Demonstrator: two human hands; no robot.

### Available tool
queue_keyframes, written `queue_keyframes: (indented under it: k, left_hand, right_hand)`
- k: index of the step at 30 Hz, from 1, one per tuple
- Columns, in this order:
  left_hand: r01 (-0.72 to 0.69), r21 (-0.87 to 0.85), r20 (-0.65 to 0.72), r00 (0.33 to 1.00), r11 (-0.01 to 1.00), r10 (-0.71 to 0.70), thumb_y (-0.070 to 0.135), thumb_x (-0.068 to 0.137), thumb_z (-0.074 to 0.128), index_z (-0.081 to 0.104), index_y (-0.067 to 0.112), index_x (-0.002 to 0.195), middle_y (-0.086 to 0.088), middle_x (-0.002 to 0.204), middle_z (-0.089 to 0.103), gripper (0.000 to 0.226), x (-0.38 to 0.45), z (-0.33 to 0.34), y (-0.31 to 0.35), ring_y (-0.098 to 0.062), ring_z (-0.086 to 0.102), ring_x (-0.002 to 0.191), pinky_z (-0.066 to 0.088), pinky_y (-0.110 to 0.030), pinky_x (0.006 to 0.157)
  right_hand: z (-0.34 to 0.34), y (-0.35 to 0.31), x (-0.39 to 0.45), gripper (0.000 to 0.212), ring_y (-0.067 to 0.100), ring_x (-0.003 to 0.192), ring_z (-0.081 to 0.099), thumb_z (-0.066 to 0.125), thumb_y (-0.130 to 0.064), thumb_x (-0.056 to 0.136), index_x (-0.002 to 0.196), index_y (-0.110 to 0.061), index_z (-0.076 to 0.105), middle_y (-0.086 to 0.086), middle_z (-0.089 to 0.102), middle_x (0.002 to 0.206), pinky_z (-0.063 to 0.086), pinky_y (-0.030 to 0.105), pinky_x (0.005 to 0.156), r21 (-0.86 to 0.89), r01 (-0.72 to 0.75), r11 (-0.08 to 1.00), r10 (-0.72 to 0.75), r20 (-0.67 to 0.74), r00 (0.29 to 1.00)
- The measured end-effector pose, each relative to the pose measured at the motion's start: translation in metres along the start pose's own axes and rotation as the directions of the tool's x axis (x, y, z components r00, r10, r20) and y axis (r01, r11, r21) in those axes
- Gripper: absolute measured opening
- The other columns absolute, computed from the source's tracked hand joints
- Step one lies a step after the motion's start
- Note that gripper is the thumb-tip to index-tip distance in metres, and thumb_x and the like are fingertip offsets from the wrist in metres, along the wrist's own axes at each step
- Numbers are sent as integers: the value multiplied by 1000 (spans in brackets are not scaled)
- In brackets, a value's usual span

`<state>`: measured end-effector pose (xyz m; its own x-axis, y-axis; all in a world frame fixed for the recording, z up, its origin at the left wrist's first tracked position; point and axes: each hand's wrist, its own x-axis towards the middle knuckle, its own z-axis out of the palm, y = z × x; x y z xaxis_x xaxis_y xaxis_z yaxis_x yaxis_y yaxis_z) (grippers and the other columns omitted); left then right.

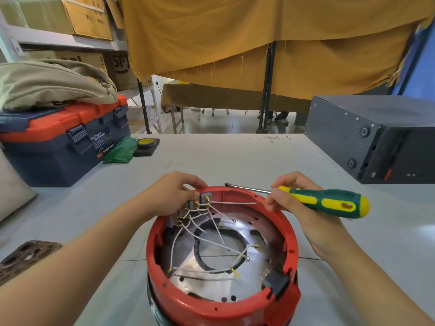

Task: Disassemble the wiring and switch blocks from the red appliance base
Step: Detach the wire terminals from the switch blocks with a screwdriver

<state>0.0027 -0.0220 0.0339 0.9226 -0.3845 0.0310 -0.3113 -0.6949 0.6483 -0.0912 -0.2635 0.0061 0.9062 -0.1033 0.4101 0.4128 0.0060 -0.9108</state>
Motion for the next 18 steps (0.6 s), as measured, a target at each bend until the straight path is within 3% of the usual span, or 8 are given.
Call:
queue_keyframes:
  k: [2, 5, 7, 10, 12, 14, 18]
  left_hand:
    - [-45, 94, -8, 999, 995, 46, 14, 93, 53, 66, 32, 108, 5, 100, 69, 27, 8, 6, 5, -7, 65, 77, 52, -16, 64]
    - [-101, 132, -1, 995, 986, 102, 12, 94, 50, 66, 29, 113, 5, 102, 68, 30, 15, 14, 11, 2, 62, 74, 48, -11, 63]
    - [-123, 142, 13, 992, 982, 122, 10, 95, 48, 65, 27, 116, 3, 110, 67, 32, 16, 19, 14, -10, 64, 93, 50, -22, 82]
    - [-196, 213, 38, 981, 957, 193, 6, 96, 44, 62, 22, 120, 3, 121, 62, 34, 18, 23, 16, -13, 54, 112, 35, -16, 90]
    - [-230, 226, 50, 973, 947, 225, 5, 96, 43, 62, 20, 120, 3, 121, 61, 34, 18, 24, 17, -13, 53, 113, 34, -16, 92]
    - [-246, 224, 69, 969, 943, 236, 5, 96, 42, 62, 21, 119, 3, 120, 60, 34, 17, 23, 18, -13, 53, 108, 36, -18, 92]
    - [-271, 228, 124, 961, 935, 249, 9, 97, 43, 62, 26, 119, 6, 119, 59, 34, 17, 22, 21, -12, 51, 110, 37, -24, 97]
  right_hand:
    - [0, 0, 0, 8, 17, 65, 66, 68, -27, 72, 76, -21, 65, 9, 69, 70, 54, 21, 68, 3, 5, 1000, -5, 2, 1000]
    - [-2, 0, -1, 7, 16, 64, 65, 66, -15, 80, 78, -11, 61, 10, 68, 69, 55, 23, 68, -10, 10, 1000, -10, -8, 1000]
    - [-2, -1, -1, 7, 17, 63, 63, 65, -10, 82, 80, -6, 59, 10, 67, 67, 56, 26, 69, -15, 11, 1000, -11, -16, 1000]
    - [-1, -3, -1, 19, 19, 61, 61, 70, -18, 76, 78, -4, 57, 10, 65, 65, 57, 28, 69, -9, 14, 1000, -14, -25, 1000]
    - [-2, -4, -1, 20, 20, 59, 61, 73, -16, 77, 75, -4, 57, 10, 64, 64, 55, 28, 67, -33, 13, 999, -14, -22, 1000]
    - [-3, -3, -2, 16, 19, 57, 58, 65, -19, 78, 71, -8, 57, 9, 63, 61, 54, 27, 66, -52, 13, 999, -14, -20, 1000]
    - [-5, -3, -2, 20, 17, 55, 54, 65, -33, 69, 62, -17, 58, 6, 60, 56, 50, 26, 61, -69, 14, 998, -16, -34, 999]
